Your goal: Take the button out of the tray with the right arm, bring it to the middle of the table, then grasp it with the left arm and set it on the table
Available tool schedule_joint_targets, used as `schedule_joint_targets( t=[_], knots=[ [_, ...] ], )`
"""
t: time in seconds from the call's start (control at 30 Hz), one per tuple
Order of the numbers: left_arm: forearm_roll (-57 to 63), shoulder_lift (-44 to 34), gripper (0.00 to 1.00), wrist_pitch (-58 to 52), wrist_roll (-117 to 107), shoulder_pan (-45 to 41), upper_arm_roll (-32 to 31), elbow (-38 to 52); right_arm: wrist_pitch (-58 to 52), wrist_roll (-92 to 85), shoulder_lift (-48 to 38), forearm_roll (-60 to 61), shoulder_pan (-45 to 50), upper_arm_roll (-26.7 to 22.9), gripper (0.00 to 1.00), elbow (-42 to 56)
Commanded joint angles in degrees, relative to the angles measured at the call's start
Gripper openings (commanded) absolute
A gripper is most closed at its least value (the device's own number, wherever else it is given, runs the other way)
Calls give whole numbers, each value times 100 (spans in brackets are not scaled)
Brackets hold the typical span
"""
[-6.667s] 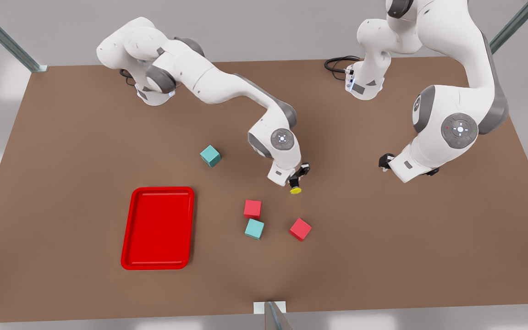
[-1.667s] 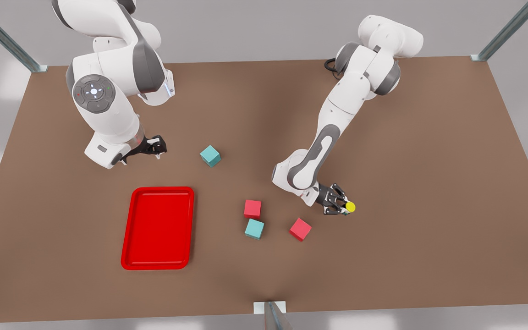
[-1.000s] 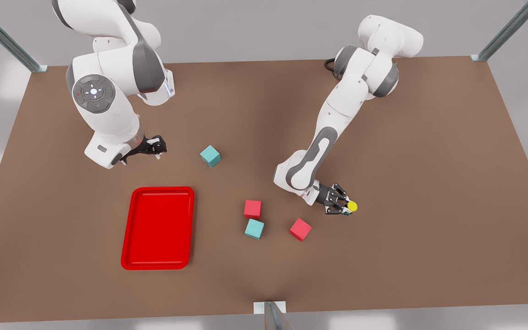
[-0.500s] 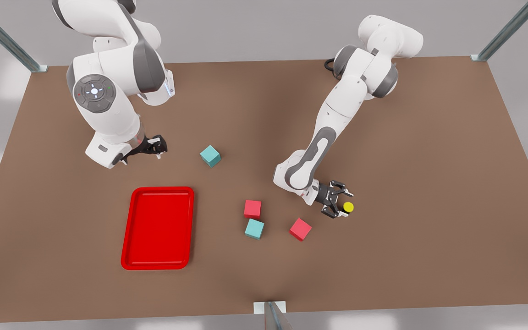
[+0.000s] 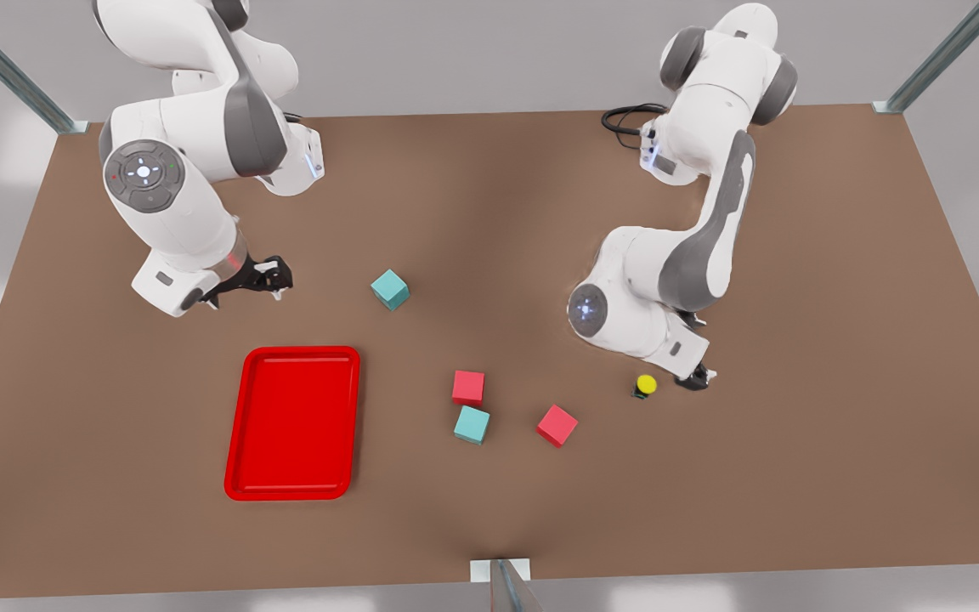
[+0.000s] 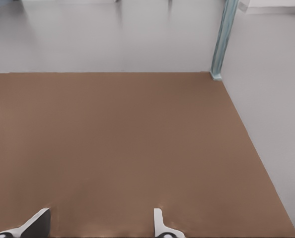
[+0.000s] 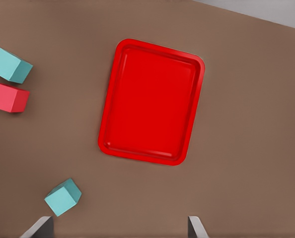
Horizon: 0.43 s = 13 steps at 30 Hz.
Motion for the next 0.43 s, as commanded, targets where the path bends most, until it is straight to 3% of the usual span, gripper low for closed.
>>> schedule_joint_targets(
  t=[0.0, 0.03, 0.1, 0.17, 0.4],
  knots=[
    [-2591, -405, 100, -716, 11859, 505, 39, 425, -2, -24, -13, 10, 3, 0, 100, 4],
    [-2582, -1028, 100, -664, 11868, 777, -5, 320, -2, -24, -13, -7, -32, 0, 100, 12],
    [-2854, -2593, 100, -102, 11903, 1076, 4, -945, -2, -33, -13, 2, -120, 0, 100, 12],
    [-2854, -3296, 100, 759, 11929, 1041, 48, -2184, -2, -33, -13, 2, -155, 0, 100, 12],
    [-2863, -3332, 100, 681, 12369, 1050, 57, -2343, -3, -33, -13, 2, -190, 0, 100, 12]
  ],
)
